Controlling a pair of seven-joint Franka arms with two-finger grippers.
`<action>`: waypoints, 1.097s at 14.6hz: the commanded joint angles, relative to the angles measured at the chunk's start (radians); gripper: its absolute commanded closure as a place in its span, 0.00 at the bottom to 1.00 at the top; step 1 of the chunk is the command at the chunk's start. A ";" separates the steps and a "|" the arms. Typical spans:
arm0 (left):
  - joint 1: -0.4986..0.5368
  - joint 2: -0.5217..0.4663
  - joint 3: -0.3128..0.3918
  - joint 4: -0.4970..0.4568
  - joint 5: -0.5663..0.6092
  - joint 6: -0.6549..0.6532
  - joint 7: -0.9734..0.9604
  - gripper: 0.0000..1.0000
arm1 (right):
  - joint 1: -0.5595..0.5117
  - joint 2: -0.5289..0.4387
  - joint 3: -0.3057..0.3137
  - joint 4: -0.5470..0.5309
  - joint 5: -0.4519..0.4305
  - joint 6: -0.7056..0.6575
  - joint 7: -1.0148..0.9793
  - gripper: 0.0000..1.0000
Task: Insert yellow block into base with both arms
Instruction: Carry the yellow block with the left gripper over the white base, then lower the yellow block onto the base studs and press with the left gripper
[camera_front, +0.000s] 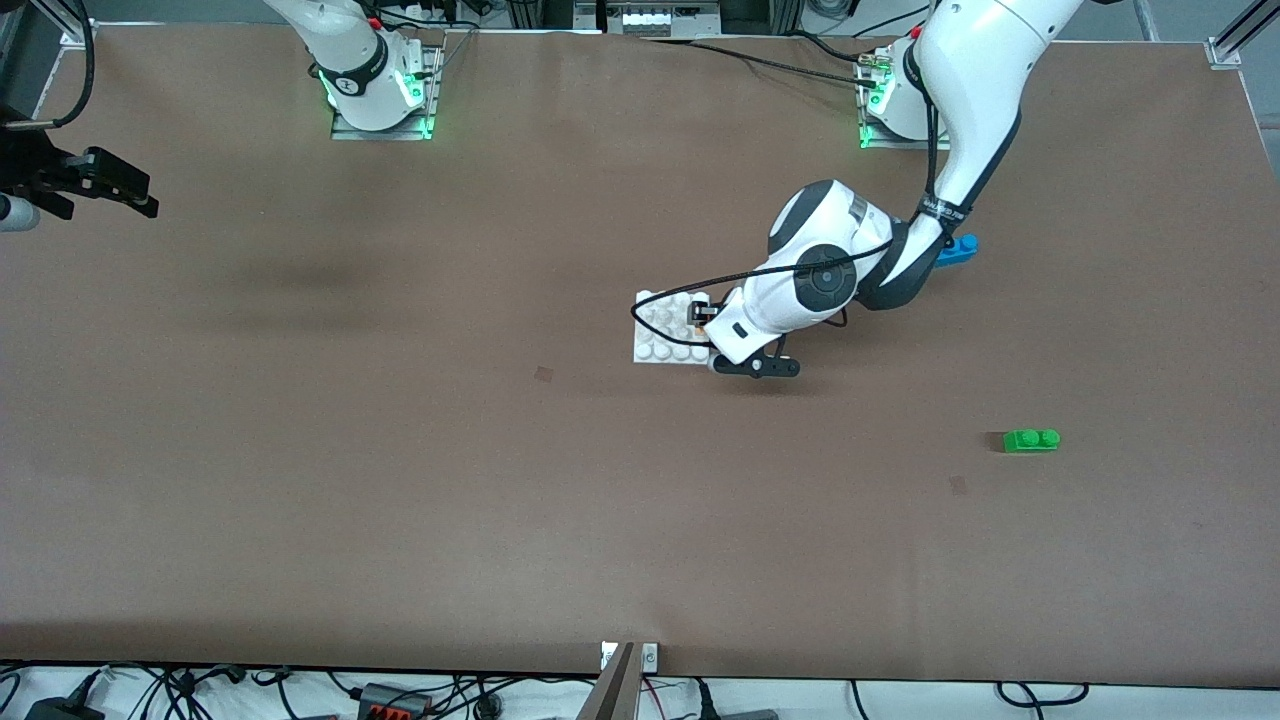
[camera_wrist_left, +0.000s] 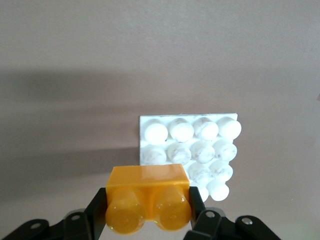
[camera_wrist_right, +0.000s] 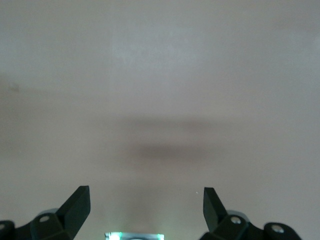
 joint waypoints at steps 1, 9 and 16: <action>-0.036 0.024 0.007 0.016 -0.008 0.053 -0.034 0.41 | -0.023 0.012 0.016 0.068 -0.027 -0.005 0.026 0.00; -0.096 0.076 0.008 0.017 0.083 0.093 -0.153 0.40 | 0.008 0.011 0.019 0.074 -0.008 -0.044 0.040 0.00; -0.117 0.091 0.008 0.019 0.106 0.096 -0.178 0.40 | 0.007 0.020 0.016 0.074 0.000 -0.015 0.042 0.00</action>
